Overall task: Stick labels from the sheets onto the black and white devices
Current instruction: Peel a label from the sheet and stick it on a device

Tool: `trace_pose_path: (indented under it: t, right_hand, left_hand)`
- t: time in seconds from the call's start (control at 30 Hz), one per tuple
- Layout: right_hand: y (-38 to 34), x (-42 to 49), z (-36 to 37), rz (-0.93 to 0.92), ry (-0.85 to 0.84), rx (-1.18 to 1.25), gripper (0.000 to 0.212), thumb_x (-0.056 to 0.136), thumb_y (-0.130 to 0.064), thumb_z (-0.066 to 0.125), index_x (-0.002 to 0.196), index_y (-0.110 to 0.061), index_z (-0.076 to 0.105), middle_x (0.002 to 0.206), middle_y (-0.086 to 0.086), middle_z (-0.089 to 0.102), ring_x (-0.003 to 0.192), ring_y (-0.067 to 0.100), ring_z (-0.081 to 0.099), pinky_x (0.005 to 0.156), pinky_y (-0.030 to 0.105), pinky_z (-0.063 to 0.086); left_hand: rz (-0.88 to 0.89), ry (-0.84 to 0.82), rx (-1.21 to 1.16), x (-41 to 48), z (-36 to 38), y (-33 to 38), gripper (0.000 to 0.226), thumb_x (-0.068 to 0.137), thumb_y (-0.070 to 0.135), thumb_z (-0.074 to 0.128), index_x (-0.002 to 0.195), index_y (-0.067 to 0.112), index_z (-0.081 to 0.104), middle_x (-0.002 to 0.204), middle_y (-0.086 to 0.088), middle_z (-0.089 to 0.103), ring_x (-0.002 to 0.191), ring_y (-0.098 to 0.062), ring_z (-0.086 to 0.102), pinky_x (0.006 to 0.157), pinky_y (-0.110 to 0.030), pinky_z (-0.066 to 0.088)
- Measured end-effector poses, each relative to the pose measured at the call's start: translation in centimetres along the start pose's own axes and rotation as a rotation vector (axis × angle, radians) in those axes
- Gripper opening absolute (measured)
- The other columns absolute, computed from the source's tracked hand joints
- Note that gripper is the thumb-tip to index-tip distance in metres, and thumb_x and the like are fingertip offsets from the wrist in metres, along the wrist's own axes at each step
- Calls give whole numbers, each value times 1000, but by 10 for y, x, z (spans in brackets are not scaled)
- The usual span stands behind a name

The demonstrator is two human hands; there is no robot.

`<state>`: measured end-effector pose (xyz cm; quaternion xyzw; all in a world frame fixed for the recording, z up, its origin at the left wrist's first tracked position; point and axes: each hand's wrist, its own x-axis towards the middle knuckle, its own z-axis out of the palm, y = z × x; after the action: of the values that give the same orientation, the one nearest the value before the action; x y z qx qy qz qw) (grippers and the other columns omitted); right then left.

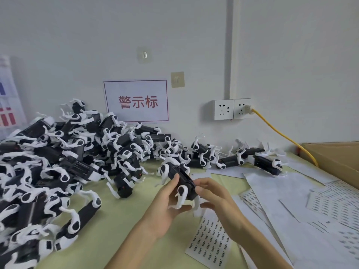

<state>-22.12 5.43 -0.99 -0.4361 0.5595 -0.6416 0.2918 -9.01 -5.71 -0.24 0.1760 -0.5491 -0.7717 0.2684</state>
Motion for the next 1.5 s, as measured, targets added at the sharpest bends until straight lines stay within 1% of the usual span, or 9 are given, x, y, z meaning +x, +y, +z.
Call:
trace_pose_path:
  t: [0.27, 0.4, 0.53, 0.73, 0.87, 1.03, 1.3, 1.4, 1.5]
  right_hand:
    - [-1, -1, 3, -45, 21, 88, 48, 74, -55, 73, 113, -26, 71, 109, 19, 67, 96, 29, 70, 87, 41, 56]
    - [0, 0, 3, -62, 39, 83, 35, 76, -48, 75, 106, -29, 72, 105, 20, 67, 90, 26, 69, 83, 40, 55]
    - [1, -1, 4, -61, 96, 104, 28, 78, -39, 76, 99, -22, 71, 101, 25, 63, 84, 23, 65, 80, 42, 52]
    - [0, -1, 1, -61, 138, 94, 18, 89, -27, 77, 98, -13, 69, 86, 7, 61, 62, 13, 58, 70, 26, 48]
    - [-2, -1, 2, -61, 152, 87, 19, 87, -28, 81, 97, -15, 71, 88, 7, 63, 67, 18, 60, 73, 31, 49]
    - [-1, -2, 3, -67, 186, 49, 18, 85, -30, 81, 91, -16, 71, 95, 11, 71, 82, 22, 64, 79, 36, 52]
    - [-1, -3, 3, -27, 220, 68, 39, 88, -39, 75, 90, -2, 60, 78, 11, 67, 63, 19, 63, 50, 31, 51]
    - [-1, -3, 1, 39, 196, 130, 26, 91, -38, 70, 96, -13, 71, 94, 10, 73, 80, 16, 67, 61, 26, 51]
    - [3, -2, -2, 176, 124, 236, 29, 96, -33, 60, 107, -9, 71, 113, 18, 70, 97, 24, 65, 76, 37, 47]
  left_hand:
    - [84, -40, 69, -2, 10, -6, 60, 100, 51, 51, 138, 5, 59, 134, -24, 65, 123, -42, 62, 95, -51, 53]
    - [106, -100, 103, -4, 14, -6, 60, 100, 56, 55, 135, 8, 62, 131, -18, 68, 105, -35, 66, 79, -39, 57]
    - [110, -129, 104, -4, 15, -7, 55, 97, 53, 55, 133, 13, 66, 135, -11, 68, 118, -45, 64, 80, -41, 57]
    - [74, -217, -43, -4, 14, -8, 57, 80, 47, 80, 119, 7, 73, 105, -21, 68, 92, -31, 64, 84, -48, 56]
    - [92, -226, 34, -4, 12, -9, 35, 90, 27, 67, 123, 15, 72, 124, -19, 70, 104, -32, 67, 87, -46, 58]
    - [111, -229, 103, -5, 11, -11, 43, 92, 23, 66, 133, 11, 62, 133, -20, 65, 109, -33, 66, 88, -45, 57]
    - [129, -272, 362, -9, 18, -18, 34, 89, 26, 69, 123, 30, 67, 120, -5, 72, 99, -22, 69, 78, -37, 54]
    - [164, -222, 498, -7, 23, -22, 24, 86, 32, 69, 109, 39, 70, 111, 6, 74, 86, -12, 66, 75, -25, 52]
    - [171, -146, 590, -4, 22, -28, 30, 81, 34, 68, 108, 22, 71, 105, -8, 74, 76, -12, 63, 67, -21, 47]
